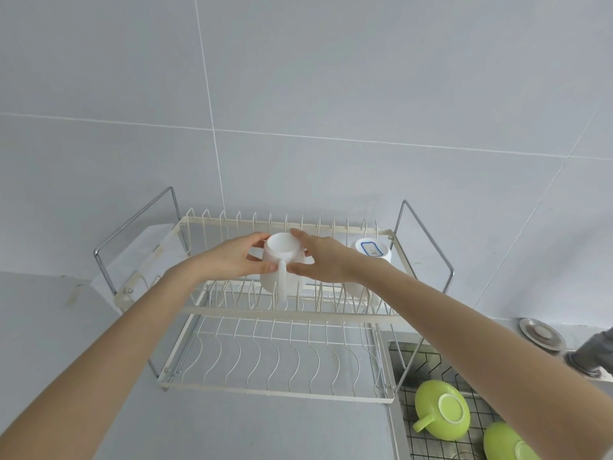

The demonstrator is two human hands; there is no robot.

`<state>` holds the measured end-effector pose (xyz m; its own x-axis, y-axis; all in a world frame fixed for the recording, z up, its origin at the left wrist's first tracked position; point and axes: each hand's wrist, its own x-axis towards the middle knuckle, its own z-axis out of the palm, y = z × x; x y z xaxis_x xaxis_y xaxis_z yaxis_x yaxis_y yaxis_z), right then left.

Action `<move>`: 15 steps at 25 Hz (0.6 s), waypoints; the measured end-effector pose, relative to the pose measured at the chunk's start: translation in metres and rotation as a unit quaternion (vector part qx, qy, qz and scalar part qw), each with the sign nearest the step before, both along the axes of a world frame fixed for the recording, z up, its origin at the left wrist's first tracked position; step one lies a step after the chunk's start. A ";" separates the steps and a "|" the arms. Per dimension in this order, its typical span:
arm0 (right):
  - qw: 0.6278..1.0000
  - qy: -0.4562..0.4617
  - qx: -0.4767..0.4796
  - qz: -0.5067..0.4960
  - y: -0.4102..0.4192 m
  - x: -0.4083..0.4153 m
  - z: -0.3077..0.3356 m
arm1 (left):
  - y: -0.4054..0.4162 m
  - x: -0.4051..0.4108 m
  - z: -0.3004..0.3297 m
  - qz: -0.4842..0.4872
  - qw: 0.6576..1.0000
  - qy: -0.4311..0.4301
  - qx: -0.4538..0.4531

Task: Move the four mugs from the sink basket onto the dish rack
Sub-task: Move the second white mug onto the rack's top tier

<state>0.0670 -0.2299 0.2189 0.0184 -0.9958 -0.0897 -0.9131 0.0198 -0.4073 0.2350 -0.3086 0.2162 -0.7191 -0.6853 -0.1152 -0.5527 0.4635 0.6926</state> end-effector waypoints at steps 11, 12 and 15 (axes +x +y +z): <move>0.977 0.190 -0.098 -0.007 0.064 -0.016 0.036 | 0.052 -0.009 0.039 0.027 0.951 -0.095 -0.295; 0.973 0.195 -0.119 -0.014 0.075 -0.019 0.039 | 0.062 -0.012 0.042 0.029 0.944 -0.089 -0.317; 0.964 0.187 -0.185 -0.044 0.109 -0.031 0.040 | 0.097 -0.027 0.044 0.010 0.931 -0.050 -0.362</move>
<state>0.0364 -0.1207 0.2588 -0.0327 -0.9572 0.2877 -0.9988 0.0207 -0.0444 0.2082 -0.2111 0.2601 -0.7166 -0.6215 0.3166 -0.6103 0.7784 0.1468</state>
